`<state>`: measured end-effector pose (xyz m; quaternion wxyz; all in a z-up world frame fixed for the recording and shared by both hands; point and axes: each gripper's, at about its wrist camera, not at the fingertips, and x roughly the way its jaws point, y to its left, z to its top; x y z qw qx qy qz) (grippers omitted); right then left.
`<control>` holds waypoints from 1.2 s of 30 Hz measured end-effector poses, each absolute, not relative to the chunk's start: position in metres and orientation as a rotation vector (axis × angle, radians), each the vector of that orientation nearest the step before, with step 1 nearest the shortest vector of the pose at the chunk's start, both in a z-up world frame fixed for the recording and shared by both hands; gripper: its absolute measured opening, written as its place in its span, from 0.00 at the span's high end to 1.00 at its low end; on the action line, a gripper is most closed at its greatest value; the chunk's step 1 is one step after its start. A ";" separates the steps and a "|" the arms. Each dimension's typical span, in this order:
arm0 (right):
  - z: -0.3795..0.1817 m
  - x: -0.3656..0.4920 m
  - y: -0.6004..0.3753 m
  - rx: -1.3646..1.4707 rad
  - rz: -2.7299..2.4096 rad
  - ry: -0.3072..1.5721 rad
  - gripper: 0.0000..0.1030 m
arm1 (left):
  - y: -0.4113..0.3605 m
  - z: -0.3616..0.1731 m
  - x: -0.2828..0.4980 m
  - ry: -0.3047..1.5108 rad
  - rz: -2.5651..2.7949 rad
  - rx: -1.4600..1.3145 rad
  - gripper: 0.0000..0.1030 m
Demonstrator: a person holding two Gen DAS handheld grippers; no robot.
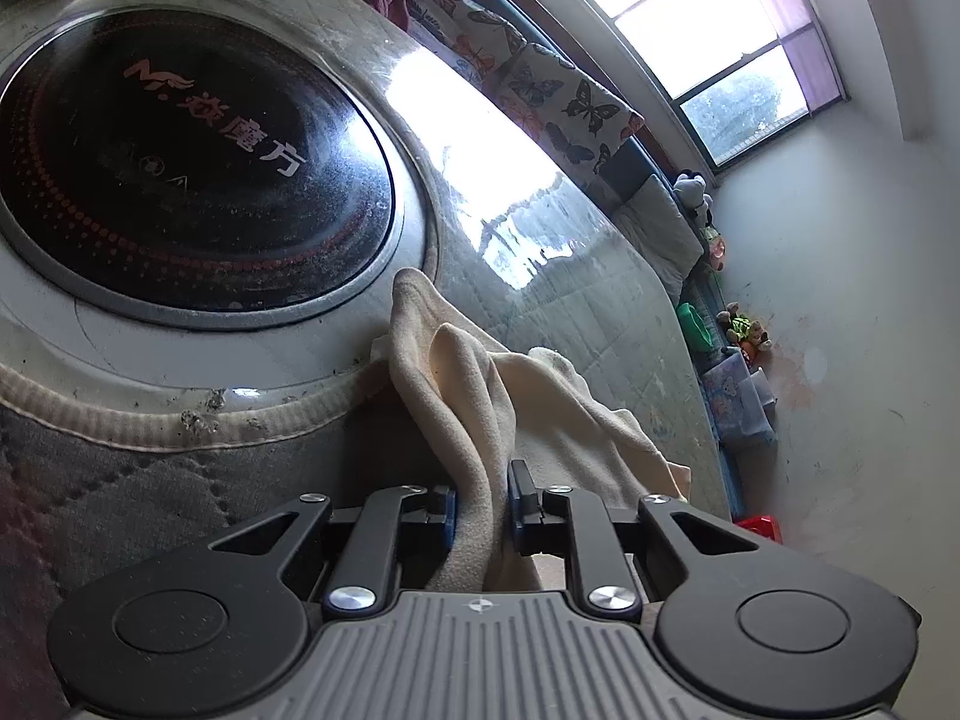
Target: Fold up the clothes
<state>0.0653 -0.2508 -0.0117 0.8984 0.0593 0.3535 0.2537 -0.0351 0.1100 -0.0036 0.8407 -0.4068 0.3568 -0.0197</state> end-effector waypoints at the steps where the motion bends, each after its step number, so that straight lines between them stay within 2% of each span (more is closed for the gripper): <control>1: -0.013 0.067 -0.254 0.143 0.528 0.734 0.64 | 0.110 -0.003 -0.034 0.753 -0.044 -0.859 0.82; 5: -0.014 0.069 -0.257 0.155 0.531 0.727 0.64 | 0.110 -0.004 -0.033 0.750 -0.048 -0.849 0.82; 7: -0.013 0.067 -0.256 0.158 0.539 0.730 0.77 | 0.108 -0.003 -0.031 0.748 -0.046 -0.837 0.82; 9: -0.011 0.065 -0.255 0.169 0.547 0.735 0.84 | 0.106 -0.002 -0.028 0.748 -0.045 -0.817 0.82; 18: -0.011 0.060 -0.254 0.189 0.541 0.725 0.80 | 0.096 0.002 -0.025 0.744 -0.040 -0.735 0.81; 21: -0.012 0.058 -0.253 0.203 0.558 0.730 0.87 | 0.093 0.003 -0.026 0.743 -0.043 -0.716 0.82; 24: -0.009 0.049 -0.254 0.205 0.557 0.714 0.90 | 0.091 0.007 -0.026 0.737 -0.036 -0.680 0.83; 36: 0.025 -0.017 -0.272 0.221 0.491 0.544 0.91 | 0.055 0.032 -0.044 0.688 -0.083 -0.561 0.84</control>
